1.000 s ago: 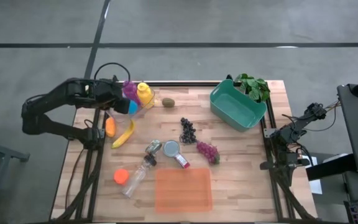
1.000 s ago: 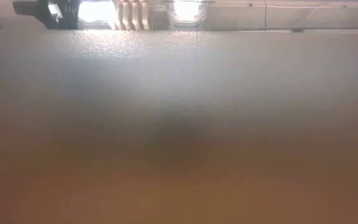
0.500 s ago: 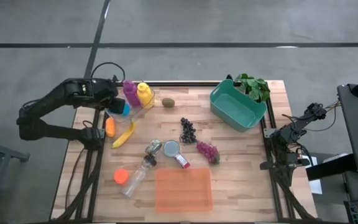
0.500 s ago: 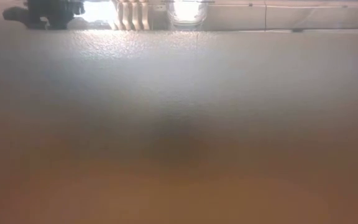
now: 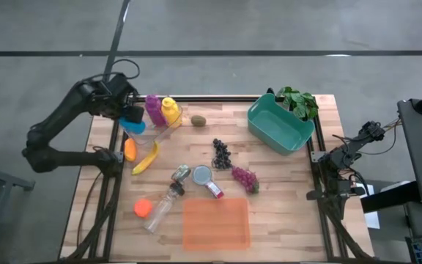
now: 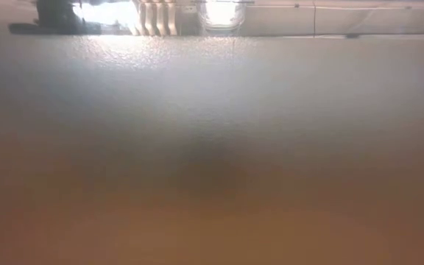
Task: Pick & Place Food Item
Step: Put the blue water bottle into the transparent bin
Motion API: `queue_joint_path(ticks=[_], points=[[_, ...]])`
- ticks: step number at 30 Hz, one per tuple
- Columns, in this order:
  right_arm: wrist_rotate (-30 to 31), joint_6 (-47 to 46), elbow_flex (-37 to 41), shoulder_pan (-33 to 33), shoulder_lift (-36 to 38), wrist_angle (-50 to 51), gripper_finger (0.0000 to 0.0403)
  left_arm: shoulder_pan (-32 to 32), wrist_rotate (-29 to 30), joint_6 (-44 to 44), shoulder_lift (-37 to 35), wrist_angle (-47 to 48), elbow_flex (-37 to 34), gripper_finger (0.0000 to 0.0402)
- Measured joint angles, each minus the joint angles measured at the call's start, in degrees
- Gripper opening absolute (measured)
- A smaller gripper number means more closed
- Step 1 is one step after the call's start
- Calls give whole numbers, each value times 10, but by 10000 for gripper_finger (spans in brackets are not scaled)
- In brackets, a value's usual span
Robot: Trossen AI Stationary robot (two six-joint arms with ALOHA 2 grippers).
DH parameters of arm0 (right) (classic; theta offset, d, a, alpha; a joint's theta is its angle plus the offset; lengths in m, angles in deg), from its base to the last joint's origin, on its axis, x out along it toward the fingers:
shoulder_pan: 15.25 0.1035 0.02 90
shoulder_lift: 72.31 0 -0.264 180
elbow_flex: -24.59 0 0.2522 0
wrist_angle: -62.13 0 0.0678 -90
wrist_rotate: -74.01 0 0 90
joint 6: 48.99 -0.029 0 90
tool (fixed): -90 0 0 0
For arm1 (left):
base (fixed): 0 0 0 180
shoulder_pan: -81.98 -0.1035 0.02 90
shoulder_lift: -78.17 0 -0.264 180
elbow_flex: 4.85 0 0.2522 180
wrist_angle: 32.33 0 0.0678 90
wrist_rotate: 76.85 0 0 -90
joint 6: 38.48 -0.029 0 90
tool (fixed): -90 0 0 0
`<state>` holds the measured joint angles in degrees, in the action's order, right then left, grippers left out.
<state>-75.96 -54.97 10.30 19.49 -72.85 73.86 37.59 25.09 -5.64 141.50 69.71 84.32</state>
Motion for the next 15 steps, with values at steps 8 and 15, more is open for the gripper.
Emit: queue_joint_path(ticks=[8, 15], points=[[0, 0, 0, 0, 0, 0, 8, -44, -8, -39, 42, -12, 0, 214], [0, 0, 0, 0, 0, 0, 8, -69, -18, -84, 67, -50, 0, 214]])
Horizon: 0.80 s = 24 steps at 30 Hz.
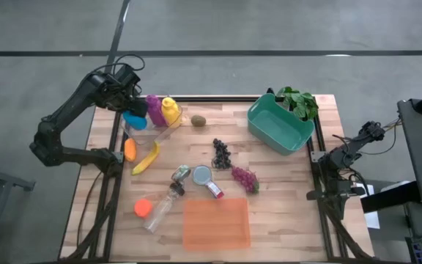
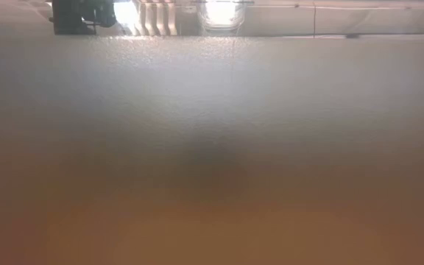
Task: Pick & Place Food Item
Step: Put the blue water bottle into the transparent bin
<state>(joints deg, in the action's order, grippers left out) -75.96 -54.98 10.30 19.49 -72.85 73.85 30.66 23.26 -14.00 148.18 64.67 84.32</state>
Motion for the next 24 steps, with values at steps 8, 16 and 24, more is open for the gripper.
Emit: queue_joint_path(ticks=[8, 16, 24], points=[[0, 0, 0, 0, 0, 0, 8, -33, -18, -20, 3, -11, 0, 214], [0, 0, 0, 0, 0, 0, 8, -48, -32, -22, 3, -31, -36, 214], [0, 0, 0, 0, 0, 0, 8, -65, -57, -34, 3, -56, -75, 214]])
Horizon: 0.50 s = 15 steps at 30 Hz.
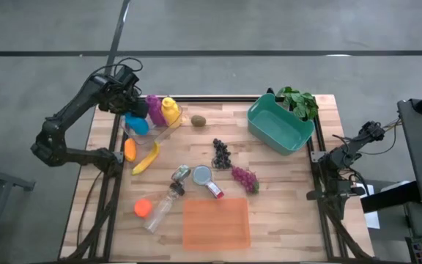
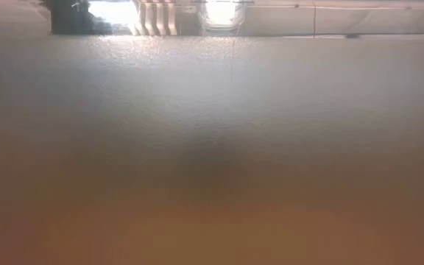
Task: Pick & Place Food Item
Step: Put the blue water bottle into the transparent bin
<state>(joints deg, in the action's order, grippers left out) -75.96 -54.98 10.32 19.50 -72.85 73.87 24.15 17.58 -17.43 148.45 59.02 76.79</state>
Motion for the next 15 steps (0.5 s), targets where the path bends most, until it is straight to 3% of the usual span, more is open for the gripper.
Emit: queue_joint_path(ticks=[15], points=[[0, 0, 0, 0, 0, 0, 8, -30, -7, -12, 0, -16, -19, 224]])
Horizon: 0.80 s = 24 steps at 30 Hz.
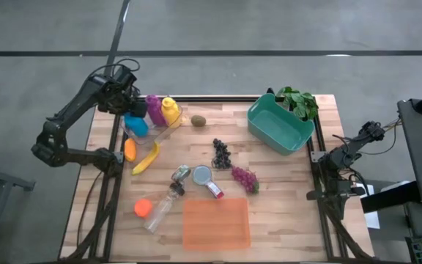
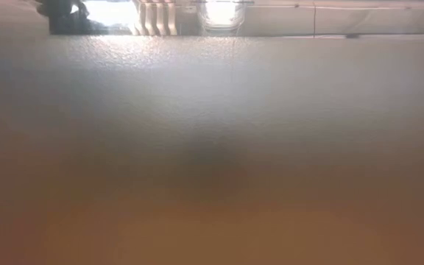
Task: Pick & Place Food Item
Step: Put the blue water bottle into the transparent bin
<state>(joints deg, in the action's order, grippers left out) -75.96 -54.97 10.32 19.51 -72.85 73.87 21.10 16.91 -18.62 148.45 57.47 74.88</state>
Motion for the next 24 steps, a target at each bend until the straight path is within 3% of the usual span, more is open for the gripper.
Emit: queue_joint_path(ticks=[6, 24], points=[[0, 0, 0, 0, 0, 0, 8, -9, -5, -10, 0, 2, 0, 255], [0, 0, 0, 0, 0, 0, 8, -13, -12, -8, 0, 0, 0, 260]])
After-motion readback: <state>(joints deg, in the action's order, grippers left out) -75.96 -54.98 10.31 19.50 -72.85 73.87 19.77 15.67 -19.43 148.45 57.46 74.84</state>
